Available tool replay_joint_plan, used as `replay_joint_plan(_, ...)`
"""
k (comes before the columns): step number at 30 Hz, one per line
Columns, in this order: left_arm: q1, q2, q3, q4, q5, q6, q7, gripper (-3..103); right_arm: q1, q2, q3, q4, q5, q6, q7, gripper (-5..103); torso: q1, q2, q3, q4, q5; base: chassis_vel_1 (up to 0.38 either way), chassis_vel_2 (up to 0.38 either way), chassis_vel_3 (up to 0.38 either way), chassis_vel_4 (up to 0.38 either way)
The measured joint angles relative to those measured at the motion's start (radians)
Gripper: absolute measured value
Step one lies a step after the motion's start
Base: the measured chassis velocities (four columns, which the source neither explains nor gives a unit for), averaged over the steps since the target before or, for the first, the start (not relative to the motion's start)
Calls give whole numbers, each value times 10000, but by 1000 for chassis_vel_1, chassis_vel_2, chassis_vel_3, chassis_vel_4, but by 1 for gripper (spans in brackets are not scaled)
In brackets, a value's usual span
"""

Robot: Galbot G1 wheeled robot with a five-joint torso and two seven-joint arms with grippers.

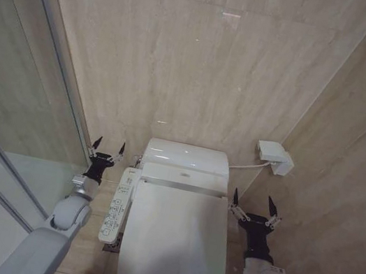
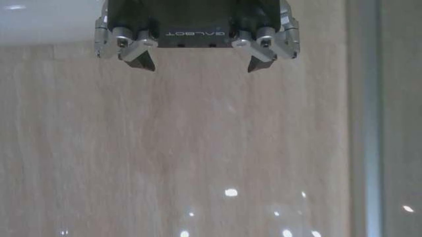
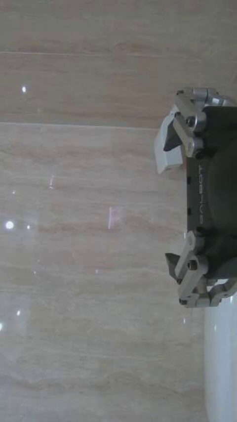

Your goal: Open the toilet lid, clean the toilet bowl with a toilet brush, close the toilet lid, and flush.

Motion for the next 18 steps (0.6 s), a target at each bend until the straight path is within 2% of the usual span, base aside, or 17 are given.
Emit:
replay_joint_plan(7, -1920, 303, 1759, 2211, -761, -512, 538, 96, 1, 0, -1, 0, 0, 0, 0, 100, 0, 0, 0, 0, 1, 0, 0, 0, 0)
replay_joint_plan(15, -2999, 130, 2583, 3502, -932, -943, 996, 95, 0, 0, -1, 1, 0, 0, 0, 100, 1, 0, 1, -2, 1, 0, 0, 0, 0)
replay_joint_plan(16, -3094, 144, 2622, 3628, -931, -989, 1061, 89, 0, 0, -1, 0, 0, 0, 0, 100, 1, -1, 1, -1, 1, 0, 0, 0, 0)
replay_joint_plan(18, -3173, 212, 2630, 3782, -912, -1060, 1182, 89, 0, 0, -1, 0, 0, 0, 0, 100, 2, 0, 0, 0, 1, 0, 0, 0, 0)
